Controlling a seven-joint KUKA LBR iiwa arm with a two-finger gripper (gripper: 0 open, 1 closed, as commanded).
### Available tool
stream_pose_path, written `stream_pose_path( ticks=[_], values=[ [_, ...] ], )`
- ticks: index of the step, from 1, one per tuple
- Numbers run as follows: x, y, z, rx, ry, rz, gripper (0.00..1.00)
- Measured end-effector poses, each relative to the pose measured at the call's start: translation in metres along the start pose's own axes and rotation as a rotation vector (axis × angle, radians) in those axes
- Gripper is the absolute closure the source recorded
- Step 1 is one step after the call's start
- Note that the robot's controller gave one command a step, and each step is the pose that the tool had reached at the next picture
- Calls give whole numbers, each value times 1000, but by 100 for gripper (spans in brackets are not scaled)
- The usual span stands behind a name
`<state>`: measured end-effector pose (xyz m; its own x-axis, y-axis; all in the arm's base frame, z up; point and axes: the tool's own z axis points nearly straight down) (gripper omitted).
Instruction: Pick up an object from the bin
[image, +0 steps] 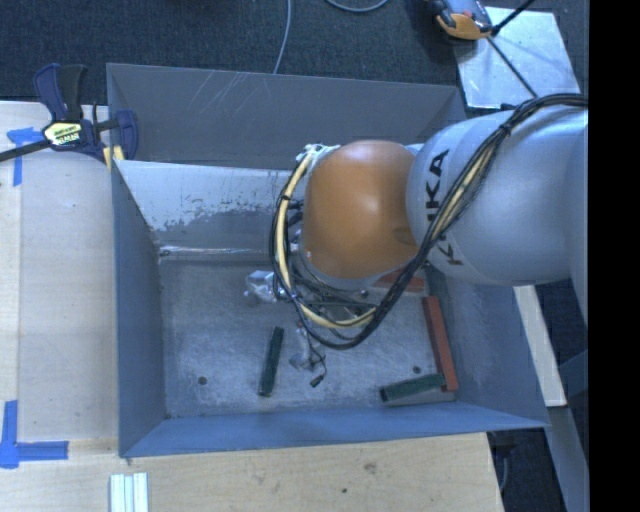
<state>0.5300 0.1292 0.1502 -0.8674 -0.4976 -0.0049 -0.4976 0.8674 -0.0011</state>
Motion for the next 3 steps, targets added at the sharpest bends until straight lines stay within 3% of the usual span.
stream_pose_path(
  ticks=[1, 2, 3],
  values=[
    [-4, 10, 90, -2, 2, -368, 0],
    [-11, 12, 90, 3, -27, -383, 100],
    [-9, 12, 88, 2, -21, -385, 100]
  ],
)
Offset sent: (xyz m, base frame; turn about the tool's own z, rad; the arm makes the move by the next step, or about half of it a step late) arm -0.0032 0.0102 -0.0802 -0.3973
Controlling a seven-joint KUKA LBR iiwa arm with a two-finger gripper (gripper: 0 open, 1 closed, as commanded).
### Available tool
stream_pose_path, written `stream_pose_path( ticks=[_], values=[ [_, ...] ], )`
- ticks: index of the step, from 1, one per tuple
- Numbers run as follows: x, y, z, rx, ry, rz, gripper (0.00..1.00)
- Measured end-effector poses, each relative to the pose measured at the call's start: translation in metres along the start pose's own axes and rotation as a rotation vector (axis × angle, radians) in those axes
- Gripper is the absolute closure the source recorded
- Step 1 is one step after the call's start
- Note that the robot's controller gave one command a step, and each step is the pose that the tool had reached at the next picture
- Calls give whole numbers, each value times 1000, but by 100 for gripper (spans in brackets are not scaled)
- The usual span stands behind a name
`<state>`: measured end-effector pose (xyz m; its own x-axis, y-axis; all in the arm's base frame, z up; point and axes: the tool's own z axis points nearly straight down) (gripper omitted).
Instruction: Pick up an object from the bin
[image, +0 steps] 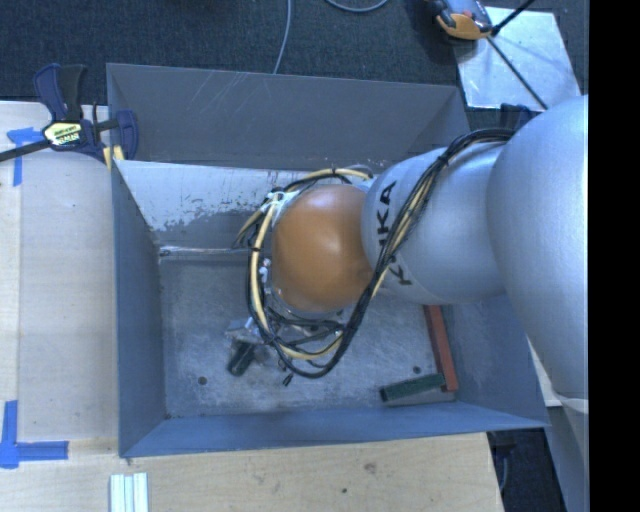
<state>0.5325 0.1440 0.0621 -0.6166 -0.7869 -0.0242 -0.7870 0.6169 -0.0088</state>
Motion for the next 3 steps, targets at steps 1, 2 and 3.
stream_pose_path(
  ticks=[1, 2, 3],
  values=[
    [-3, -1, -28, -7, 21, 6, 100],
    [-4, -2, -29, -5, 18, 7, 100],
    [-3, -1, -28, -8, 22, 7, 100]
  ],
)
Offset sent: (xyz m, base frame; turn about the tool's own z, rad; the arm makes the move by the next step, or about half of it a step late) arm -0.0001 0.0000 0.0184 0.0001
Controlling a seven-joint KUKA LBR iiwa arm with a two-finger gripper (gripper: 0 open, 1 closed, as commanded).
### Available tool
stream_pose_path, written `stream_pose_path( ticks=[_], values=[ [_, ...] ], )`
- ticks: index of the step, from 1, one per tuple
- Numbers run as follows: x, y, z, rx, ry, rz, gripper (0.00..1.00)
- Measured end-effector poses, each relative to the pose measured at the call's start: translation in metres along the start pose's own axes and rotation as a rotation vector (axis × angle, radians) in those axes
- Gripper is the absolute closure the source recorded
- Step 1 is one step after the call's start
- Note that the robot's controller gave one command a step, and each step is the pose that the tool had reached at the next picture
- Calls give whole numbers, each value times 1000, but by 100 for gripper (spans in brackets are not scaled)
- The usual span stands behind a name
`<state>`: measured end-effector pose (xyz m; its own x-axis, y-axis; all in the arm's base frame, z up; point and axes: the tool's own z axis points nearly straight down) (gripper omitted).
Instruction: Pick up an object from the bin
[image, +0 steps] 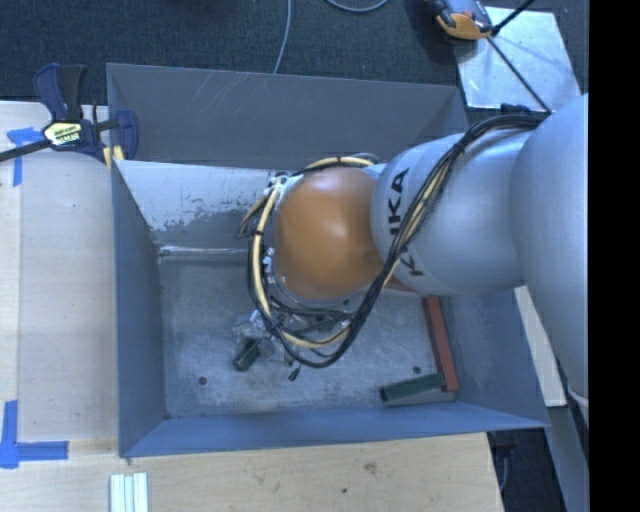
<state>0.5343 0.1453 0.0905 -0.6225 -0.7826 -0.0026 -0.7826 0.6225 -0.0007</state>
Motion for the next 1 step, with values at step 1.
stream_pose_path(
  ticks=[1],
  values=[
    [1, 1, -14, -4, 6, 2, 100]
  ],
)
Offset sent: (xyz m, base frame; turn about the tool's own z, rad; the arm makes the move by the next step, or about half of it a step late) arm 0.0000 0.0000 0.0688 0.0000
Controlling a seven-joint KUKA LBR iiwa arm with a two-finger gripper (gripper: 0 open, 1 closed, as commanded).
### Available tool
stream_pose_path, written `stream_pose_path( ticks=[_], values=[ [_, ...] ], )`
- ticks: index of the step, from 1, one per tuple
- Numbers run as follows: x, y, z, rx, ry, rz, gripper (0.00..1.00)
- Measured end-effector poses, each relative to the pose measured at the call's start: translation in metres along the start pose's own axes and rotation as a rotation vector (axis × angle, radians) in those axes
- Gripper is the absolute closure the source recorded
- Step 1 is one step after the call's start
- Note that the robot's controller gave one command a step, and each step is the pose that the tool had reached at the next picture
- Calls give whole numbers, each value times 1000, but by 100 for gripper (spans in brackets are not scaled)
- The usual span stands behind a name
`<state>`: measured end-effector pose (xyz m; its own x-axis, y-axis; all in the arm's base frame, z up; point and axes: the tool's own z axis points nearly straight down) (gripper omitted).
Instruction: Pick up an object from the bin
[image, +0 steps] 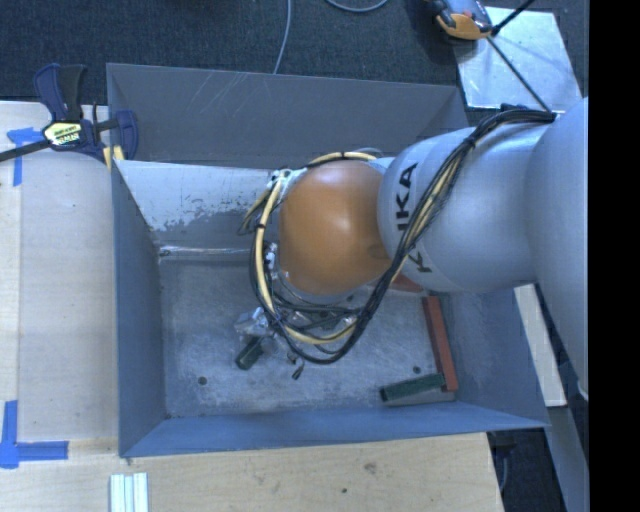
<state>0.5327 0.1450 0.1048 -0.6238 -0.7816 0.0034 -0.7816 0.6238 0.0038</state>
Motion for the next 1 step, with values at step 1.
stream_pose_path(
  ticks=[1],
  values=[
    [-1, -1, -18, 2, -2, 1, 100]
  ],
)
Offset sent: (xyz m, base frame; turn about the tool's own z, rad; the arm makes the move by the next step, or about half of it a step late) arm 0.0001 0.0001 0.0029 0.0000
